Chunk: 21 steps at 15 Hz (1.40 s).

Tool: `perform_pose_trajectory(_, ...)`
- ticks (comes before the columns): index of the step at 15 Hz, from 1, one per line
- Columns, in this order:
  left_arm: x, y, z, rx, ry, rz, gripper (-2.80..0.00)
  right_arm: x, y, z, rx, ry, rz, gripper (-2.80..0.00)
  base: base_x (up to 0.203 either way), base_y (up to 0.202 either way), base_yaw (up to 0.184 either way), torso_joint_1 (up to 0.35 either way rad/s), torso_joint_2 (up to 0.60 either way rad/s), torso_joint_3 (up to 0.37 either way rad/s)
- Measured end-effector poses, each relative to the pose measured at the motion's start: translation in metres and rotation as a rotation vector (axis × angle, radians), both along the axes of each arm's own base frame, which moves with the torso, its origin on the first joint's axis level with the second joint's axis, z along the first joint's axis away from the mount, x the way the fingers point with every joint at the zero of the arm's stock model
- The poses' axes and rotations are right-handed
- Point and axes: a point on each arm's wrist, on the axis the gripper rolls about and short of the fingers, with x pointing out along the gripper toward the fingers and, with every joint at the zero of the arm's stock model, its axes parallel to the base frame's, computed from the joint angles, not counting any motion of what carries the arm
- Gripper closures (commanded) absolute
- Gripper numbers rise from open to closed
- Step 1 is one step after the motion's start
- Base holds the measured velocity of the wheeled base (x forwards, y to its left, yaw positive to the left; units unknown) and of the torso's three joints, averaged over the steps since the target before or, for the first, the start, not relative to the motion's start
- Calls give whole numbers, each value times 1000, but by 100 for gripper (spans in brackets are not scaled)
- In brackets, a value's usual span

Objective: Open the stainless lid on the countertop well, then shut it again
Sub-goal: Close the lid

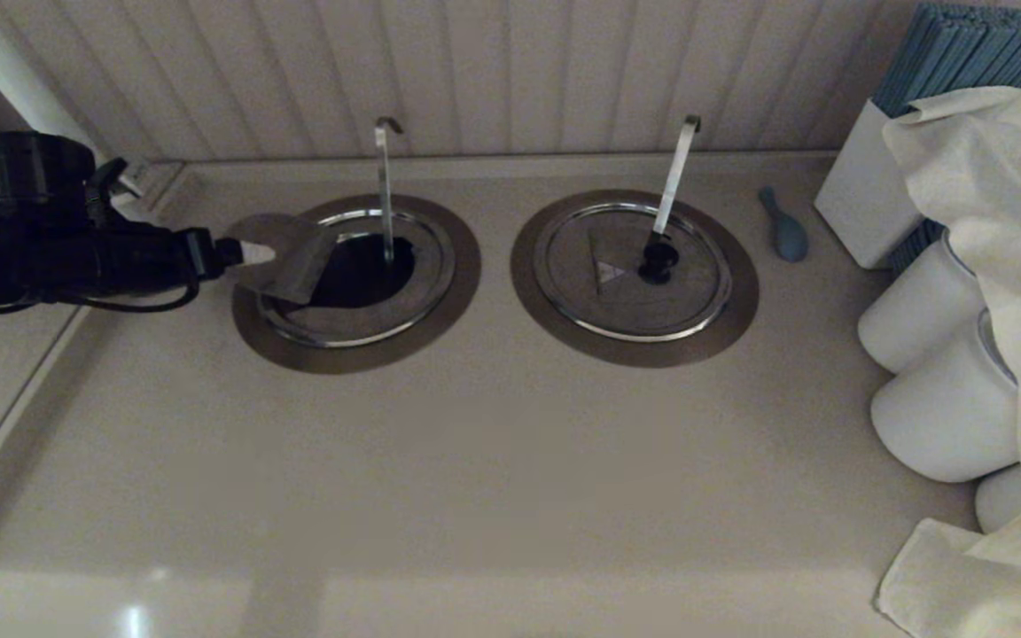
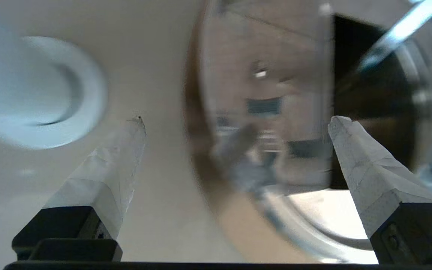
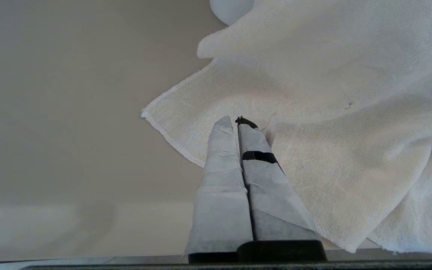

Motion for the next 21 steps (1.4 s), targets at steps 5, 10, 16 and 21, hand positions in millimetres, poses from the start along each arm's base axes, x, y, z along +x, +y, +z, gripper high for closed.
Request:
perform_pose_trajectory(5, 0, 1, 1, -73, -2, -33, -280, 0, 0, 0, 0, 0, 0, 0, 0, 0, 0, 0, 0, 0)
perform_pose_trajectory(10, -8, 6, 11, -156, -12, -99, -280, 0, 0, 0, 0, -1, 1, 0, 0, 0, 0, 0, 0, 0)
perform_pose_trajectory(16, -9, 9, 13, -159, -19, -98, -280, 0, 0, 0, 0, 0, 0, 0, 0, 0, 0, 0, 0, 0)
perform_pose_trajectory(21, -7, 9, 9, -161, -10, -100, -280, 0, 0, 0, 0, 0, 0, 0, 0, 0, 0, 0, 0, 0)
